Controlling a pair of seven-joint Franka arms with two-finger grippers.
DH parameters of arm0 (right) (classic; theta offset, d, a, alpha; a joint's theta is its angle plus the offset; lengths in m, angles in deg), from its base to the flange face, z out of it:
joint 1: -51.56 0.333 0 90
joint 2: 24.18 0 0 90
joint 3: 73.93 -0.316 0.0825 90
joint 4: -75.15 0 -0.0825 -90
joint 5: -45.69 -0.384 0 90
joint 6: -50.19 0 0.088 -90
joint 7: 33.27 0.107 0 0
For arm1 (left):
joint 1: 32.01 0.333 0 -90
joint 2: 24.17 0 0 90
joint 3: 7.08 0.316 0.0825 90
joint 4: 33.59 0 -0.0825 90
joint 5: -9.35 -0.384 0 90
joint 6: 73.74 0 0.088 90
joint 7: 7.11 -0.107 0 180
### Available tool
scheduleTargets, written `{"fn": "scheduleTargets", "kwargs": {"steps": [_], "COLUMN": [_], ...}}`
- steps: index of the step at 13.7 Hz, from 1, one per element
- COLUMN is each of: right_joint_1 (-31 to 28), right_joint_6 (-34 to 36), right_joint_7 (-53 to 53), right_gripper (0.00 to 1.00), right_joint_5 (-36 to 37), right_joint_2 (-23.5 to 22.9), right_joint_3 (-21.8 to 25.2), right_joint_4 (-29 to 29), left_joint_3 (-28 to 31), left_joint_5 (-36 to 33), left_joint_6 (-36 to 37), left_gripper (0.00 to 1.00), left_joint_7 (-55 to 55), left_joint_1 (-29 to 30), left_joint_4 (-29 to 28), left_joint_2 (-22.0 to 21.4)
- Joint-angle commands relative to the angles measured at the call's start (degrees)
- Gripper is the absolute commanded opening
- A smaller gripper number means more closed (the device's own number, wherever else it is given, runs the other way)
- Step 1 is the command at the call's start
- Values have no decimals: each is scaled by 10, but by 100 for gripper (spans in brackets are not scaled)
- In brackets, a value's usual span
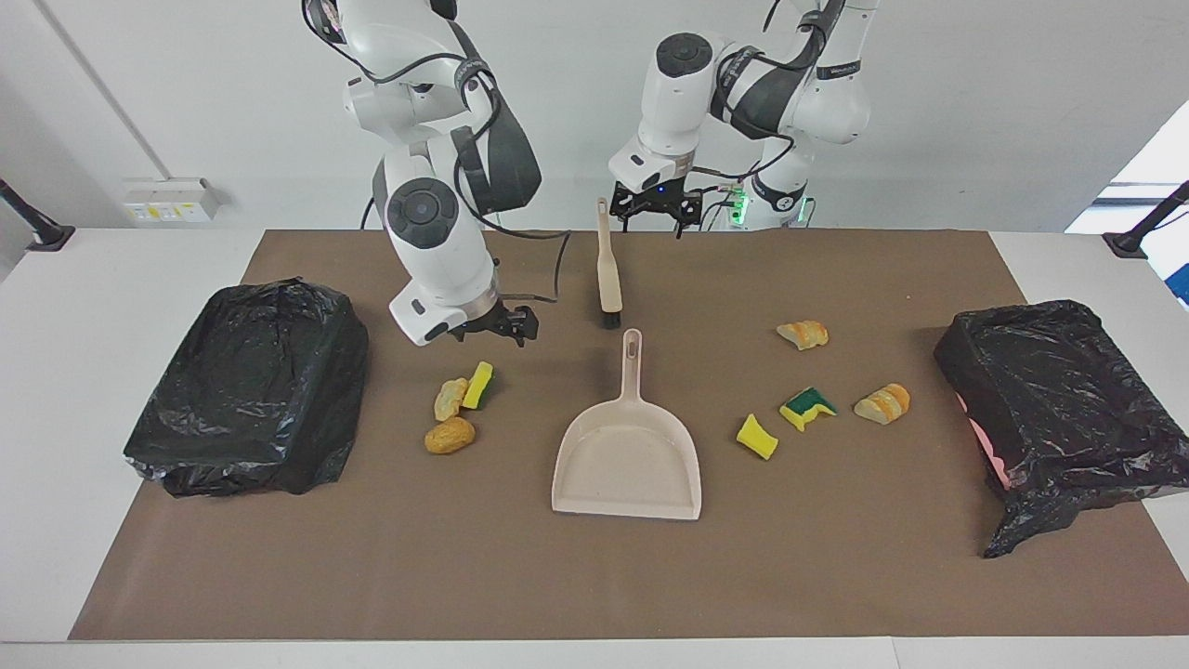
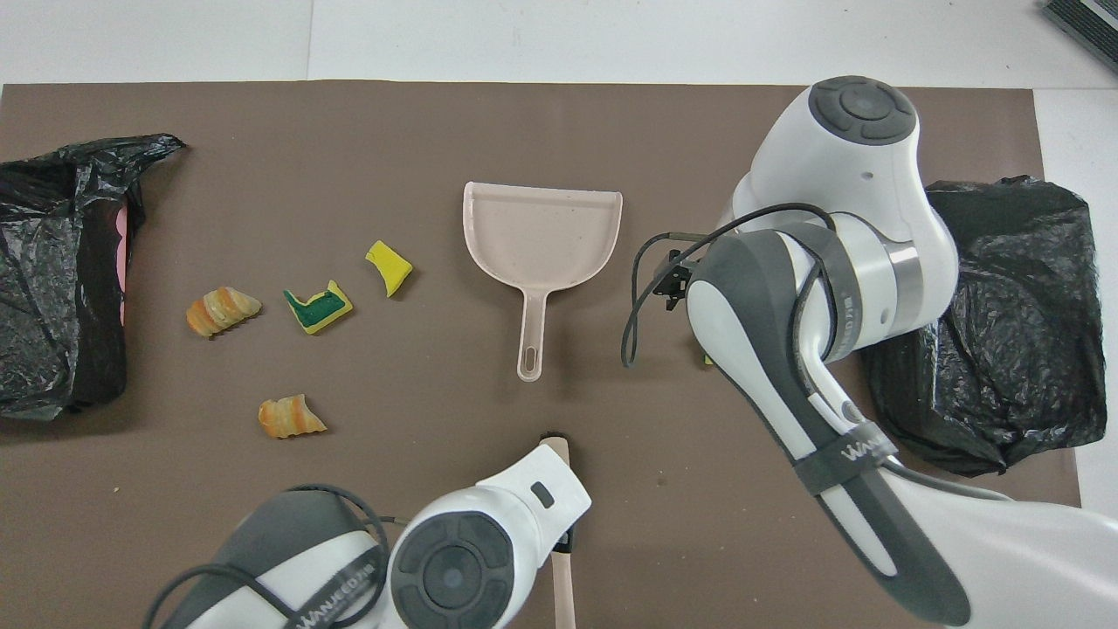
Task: Sweep and dump trash in bin
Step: 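Reach the right gripper to the dustpan handle and grasp it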
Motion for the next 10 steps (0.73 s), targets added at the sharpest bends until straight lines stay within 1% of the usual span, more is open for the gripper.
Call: {"fn": "scheduleTargets", "kwargs": {"steps": [1,3,5,6,7,10], "right_joint_1": [12,29,47,54,54,69], "right_joint_6": [-9,-27,-58,-70,-78,-83], "right_joint_7": [45,76,104,111,113,131], "right_gripper": [100,100,100,100,100,100], "right_joint_5": [-36,-43,-44,-46,-56,-85], "right_joint_2": [-70,-103,-121,-126,-126,-123], "right_joint_3": [1,0,0,0,0,-6], "right_joint_4": [-80,-106,-109,-109,-109,-108], "left_joint_3": [10,10,10,9,10,9], "left_joint_5": [6,33,53,58,63,77], "left_joint_6": [-69,-92,-128,-132,-133,-131], "left_gripper": [100,100,100,100,100,100], "left_joint_7": [54,58,72,74,83,113], "left_joint_1": [-55,-92,-100,-107,-127,-133], "left_joint_4": [-65,-77,-86,-90,-92,-101], "left_joint_2": [-3,19,31,43,46,52]}}
